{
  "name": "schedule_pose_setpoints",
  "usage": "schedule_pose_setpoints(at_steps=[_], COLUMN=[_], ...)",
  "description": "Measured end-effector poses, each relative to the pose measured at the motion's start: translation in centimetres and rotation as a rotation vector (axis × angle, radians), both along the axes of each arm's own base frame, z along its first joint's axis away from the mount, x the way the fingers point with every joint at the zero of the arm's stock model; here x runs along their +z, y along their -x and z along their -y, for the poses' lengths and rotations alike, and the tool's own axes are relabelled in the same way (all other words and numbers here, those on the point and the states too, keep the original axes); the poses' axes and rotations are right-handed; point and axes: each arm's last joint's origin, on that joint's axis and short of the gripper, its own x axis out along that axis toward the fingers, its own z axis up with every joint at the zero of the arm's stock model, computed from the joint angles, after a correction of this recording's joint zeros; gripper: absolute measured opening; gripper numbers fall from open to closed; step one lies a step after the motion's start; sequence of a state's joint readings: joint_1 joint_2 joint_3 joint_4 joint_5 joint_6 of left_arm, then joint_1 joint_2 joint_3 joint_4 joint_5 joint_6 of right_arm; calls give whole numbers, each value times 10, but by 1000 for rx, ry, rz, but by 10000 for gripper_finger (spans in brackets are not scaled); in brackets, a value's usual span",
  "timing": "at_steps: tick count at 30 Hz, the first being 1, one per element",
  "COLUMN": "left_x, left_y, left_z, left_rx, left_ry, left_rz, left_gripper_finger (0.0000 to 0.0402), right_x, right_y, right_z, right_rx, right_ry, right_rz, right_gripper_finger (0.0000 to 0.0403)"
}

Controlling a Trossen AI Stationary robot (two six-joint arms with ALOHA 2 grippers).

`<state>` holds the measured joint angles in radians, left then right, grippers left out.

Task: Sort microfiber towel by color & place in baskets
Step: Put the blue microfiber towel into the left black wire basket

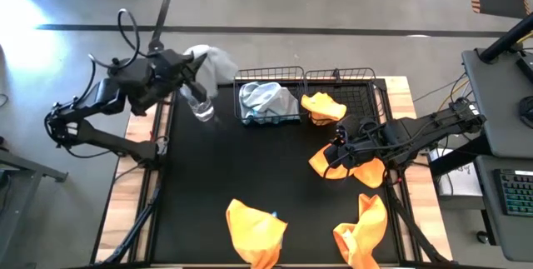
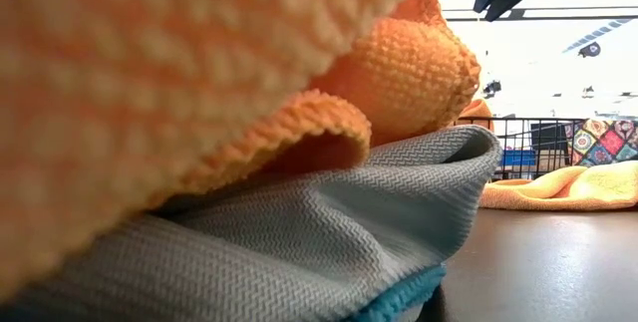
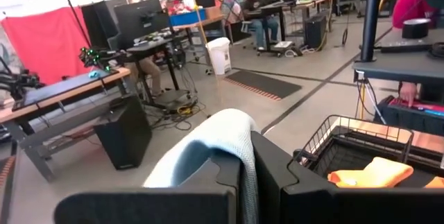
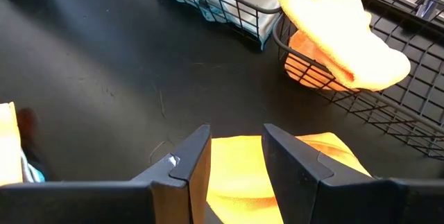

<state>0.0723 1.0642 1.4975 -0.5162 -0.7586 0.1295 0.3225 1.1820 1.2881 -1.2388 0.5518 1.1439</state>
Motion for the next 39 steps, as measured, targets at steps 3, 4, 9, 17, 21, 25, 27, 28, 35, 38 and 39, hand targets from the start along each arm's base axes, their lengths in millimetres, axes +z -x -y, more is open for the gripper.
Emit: schedule_pose_setpoints(at_steps=[3,4,9,17,21,25,27,28,35,38,39], left_x=[6,7,18,32,35,37,37,37,32,27,25], left_y=[-13,-17,-39,-72,-88,-104,-111,-115,-142,-153,-157], left_z=[-1,-2,-9,-32,-43,-54,-59,-62,-83,-90,-92], left_rx=[0,1,26,102,120,140,151,157,191,200,202], left_ry=[-25,-34,-48,-46,-53,-59,-61,-59,-43,-34,-31], left_rz=[-32,-43,-55,-57,-89,-141,-162,-174,-242,-280,-293], left_gripper_finger=[0,0,0,0,15,39,50,56,91,105,110], right_x=[0,0,0,0,0,0,0,0,0,0,0], right_y=[0,0,0,0,0,0,0,0,0,0,0], right_z=[0,0,0,0,0,0,0,0,0,0,0], right_rx=[0,0,0,-1,0,0,0,0,1,2,3], right_ry=[0,0,0,-1,-1,-1,-1,-1,-1,0,0], right_rz=[0,1,1,1,2,2,2,2,1,0,-1], right_gripper_finger=[123,123,123,123,123,123,123,123,123,123,123])
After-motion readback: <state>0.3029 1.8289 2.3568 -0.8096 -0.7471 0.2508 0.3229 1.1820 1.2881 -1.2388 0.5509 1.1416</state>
